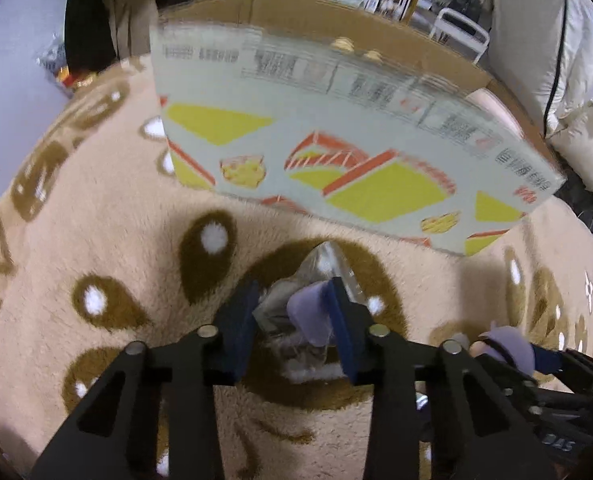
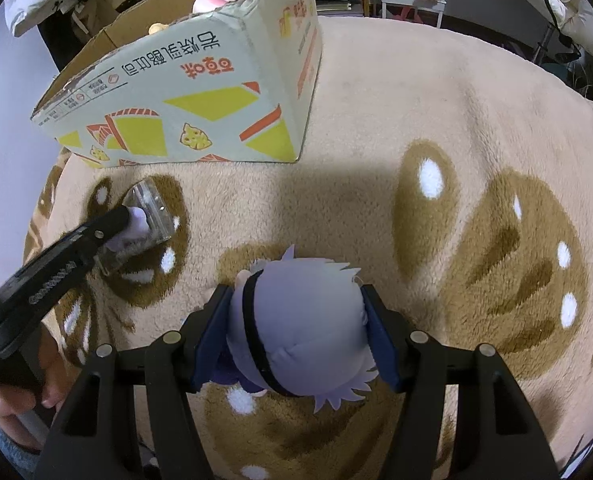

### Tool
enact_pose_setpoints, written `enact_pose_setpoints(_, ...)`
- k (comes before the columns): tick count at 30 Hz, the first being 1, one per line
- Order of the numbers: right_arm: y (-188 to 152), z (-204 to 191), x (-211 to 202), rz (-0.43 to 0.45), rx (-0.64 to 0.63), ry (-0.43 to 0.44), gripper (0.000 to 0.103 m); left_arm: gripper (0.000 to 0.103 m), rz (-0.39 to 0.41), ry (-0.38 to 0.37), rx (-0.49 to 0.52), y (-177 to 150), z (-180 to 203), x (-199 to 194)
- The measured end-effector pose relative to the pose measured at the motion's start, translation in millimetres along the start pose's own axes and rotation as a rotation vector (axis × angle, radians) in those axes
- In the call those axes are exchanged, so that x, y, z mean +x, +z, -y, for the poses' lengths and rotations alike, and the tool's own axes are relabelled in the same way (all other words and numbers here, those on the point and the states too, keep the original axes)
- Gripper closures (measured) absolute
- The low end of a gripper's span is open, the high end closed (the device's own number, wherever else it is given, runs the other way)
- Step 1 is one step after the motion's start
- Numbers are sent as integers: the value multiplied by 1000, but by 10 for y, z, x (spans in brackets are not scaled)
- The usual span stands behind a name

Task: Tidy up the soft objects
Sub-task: 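Grasp the clear bag with the left tool while the right tool grasps the white-haired doll, then lift the clear bag and white-haired doll with both tools and carry them over the box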

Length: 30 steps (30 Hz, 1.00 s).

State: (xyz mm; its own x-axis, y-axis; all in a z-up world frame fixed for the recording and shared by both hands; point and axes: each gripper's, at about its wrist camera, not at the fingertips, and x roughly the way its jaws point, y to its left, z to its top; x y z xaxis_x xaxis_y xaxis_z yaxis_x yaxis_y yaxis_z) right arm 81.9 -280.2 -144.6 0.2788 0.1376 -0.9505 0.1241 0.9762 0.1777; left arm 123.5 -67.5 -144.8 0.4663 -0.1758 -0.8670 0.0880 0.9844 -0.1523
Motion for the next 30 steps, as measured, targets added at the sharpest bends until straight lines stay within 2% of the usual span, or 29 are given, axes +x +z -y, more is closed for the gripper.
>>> enact_pose_setpoints(2, 4, -20, 2, 1, -3, -2, 36, 83, 28, -20, 2, 23, 17, -100)
enact_pose_setpoints(5, 11, -38, 7, 0, -12, -7, 36, 88, 32, -61, -1, 28, 54, -228)
enact_pose_setpoints(12, 21, -111, 37, -1, -25, -17, 35, 89, 23, -81, 7, 22, 165, -297)
enact_pose_setpoints(18, 38, -142, 73, -4, -29, -23, 35, 96, 47, -113, -18, 156, 163, -355)
enact_pose_setpoints(24, 69, -173, 105, -3, -36, -29, 35, 97, 83, -93, -17, 219, 128, -483)
enact_pose_setpoints(30, 68, -205, 109, -3, -41, -33, 34, 95, 32, -90, -10, 209, 109, -356)
